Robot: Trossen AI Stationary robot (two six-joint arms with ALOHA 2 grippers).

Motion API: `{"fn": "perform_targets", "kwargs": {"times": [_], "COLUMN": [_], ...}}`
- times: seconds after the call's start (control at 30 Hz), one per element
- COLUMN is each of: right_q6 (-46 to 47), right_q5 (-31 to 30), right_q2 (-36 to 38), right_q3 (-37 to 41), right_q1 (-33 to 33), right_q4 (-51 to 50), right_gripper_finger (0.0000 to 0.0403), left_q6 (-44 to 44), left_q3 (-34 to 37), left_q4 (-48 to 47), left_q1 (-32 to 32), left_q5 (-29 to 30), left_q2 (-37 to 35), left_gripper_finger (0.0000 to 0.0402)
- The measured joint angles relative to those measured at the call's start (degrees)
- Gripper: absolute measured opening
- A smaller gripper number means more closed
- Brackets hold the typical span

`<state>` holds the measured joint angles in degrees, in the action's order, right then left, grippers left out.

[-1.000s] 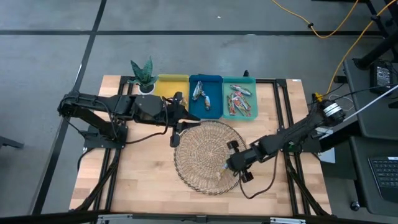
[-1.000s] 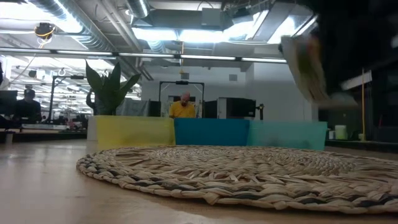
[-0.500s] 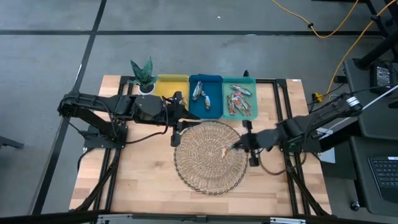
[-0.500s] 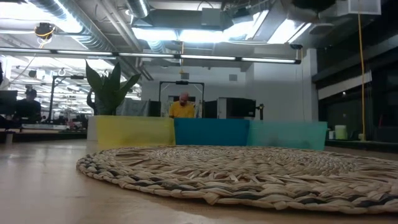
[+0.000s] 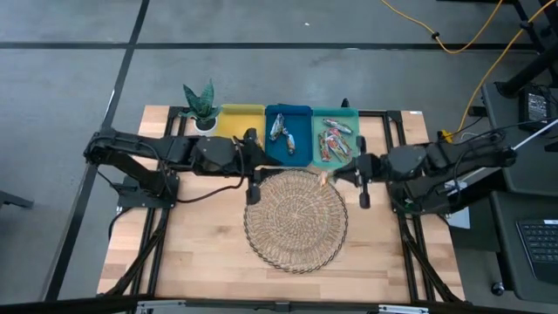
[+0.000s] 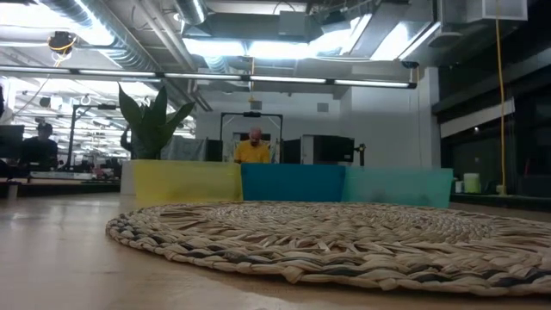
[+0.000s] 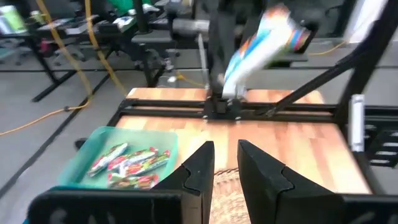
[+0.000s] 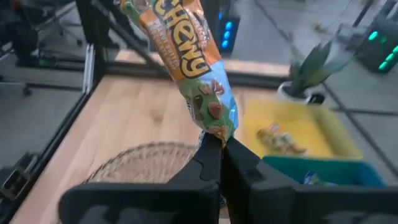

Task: Pick and place Granola Bars by type
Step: Put the yellow granola bar into the yellow bin

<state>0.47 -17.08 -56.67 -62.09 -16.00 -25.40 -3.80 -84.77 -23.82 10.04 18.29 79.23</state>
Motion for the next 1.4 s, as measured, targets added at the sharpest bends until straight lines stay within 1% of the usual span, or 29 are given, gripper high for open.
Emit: {"fn": "perform_targets", "kwargs": {"times": [0.13, 0.2, 0.43, 0.63, 0.8, 1.0, 1.23, 1.4], "right_q6": [-1.51, -2.08, -2.54, -2.62, -2.45, -2.45, -2.45, -2.2], "right_q5": [0.2, 0.32, 2.81, 5.46, 8.52, 10.6, 11.47, 12.74], "right_q2": [-1.14, -1.64, -3.49, -4.99, -6.68, -9.2, -11.52, -11.86], "right_q3": [-4.3, -5.86, -7.47, -7.48, -7.52, -7.5, -7.5, -7.5], "right_q1": [2.36, 3.43, 6.52, 8.05, 8.81, 8.78, 9.25, 10.4], "right_q4": [-0.23, -0.1, 2.58, 8.44, 11.72, 14.11, 17.73, 18.38], "right_gripper_finger": [0.0007, 0.0007, 0.0008, 0.0008, 0.0008, 0.0009, 0.0009, 0.0009], "left_q6": [0.47, 1.32, 6.78, 8.1, 9.32, 9.56, 9.49, 9.1], "left_q3": [0.04, 0.04, 0.02, 0.02, 0.01, 0.0, 0.02, 0.04], "left_q4": [1.34, 3.62, 13.16, 16.5, 20.14, 23.16, 24.33, 25.63], "left_q1": [-0.02, -0.02, 0.0, -0.02, 0.04, 0.04, 0.45, 0.66], "left_q5": [4.75, 6.13, 6.27, 6.22, 6.2, 4.94, 3.18, 1.97], "left_q2": [1.61, 1.97, 2.15, 2.38, 2.89, 3.71, 4.41, 5.05], "left_gripper_finger": [0.0075, 0.0084, 0.0141, 0.0195, 0.0226, 0.0241, 0.0241, 0.024]}}
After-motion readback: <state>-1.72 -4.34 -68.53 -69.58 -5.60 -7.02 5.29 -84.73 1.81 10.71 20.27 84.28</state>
